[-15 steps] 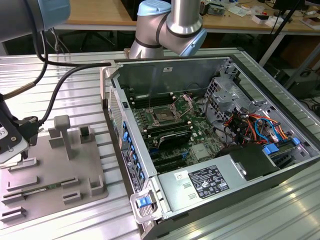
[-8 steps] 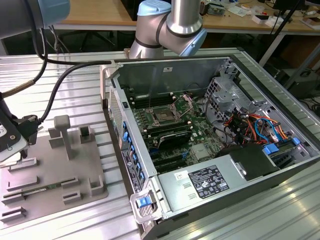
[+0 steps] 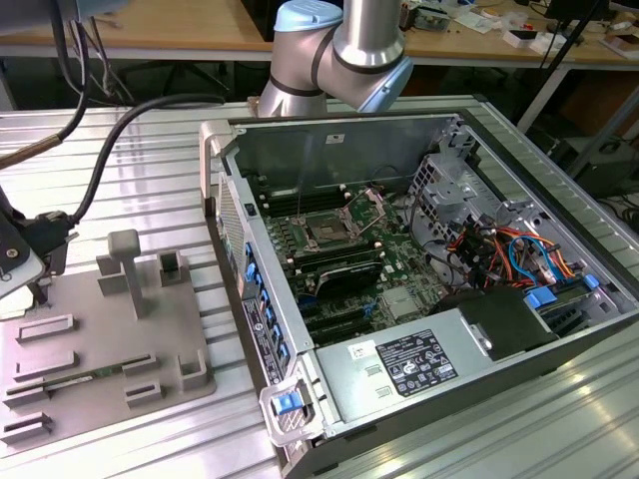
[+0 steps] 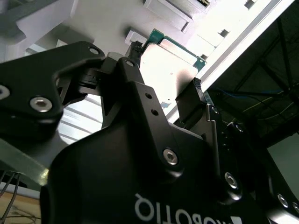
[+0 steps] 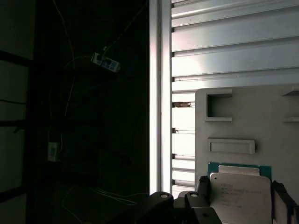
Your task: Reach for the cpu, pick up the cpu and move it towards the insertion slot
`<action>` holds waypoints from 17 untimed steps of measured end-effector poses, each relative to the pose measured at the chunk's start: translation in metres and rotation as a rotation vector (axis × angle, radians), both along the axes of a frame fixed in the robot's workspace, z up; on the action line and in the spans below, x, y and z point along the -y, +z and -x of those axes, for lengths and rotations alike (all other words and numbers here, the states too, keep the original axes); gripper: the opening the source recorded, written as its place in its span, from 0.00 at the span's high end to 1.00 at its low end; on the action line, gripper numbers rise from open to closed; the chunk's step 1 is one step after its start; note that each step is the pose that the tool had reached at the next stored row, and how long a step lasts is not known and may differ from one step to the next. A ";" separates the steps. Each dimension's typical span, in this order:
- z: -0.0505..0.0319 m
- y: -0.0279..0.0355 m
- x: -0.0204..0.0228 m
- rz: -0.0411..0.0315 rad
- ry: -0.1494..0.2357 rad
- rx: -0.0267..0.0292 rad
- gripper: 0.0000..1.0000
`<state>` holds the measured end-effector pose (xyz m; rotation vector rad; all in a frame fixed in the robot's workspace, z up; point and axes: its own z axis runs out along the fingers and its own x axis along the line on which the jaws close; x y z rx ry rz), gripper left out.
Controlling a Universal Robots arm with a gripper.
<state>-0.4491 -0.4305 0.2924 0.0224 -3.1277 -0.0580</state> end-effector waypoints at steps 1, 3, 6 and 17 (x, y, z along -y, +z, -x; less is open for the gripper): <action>0.0000 0.0000 0.0000 0.0000 0.000 0.0001 0.45; 0.0000 0.0002 0.0000 0.0001 0.000 -0.0002 0.45; 0.0001 0.0011 0.0000 0.0003 0.000 -0.0004 0.45; 0.0000 0.0177 0.0000 0.0001 0.000 -0.0002 0.45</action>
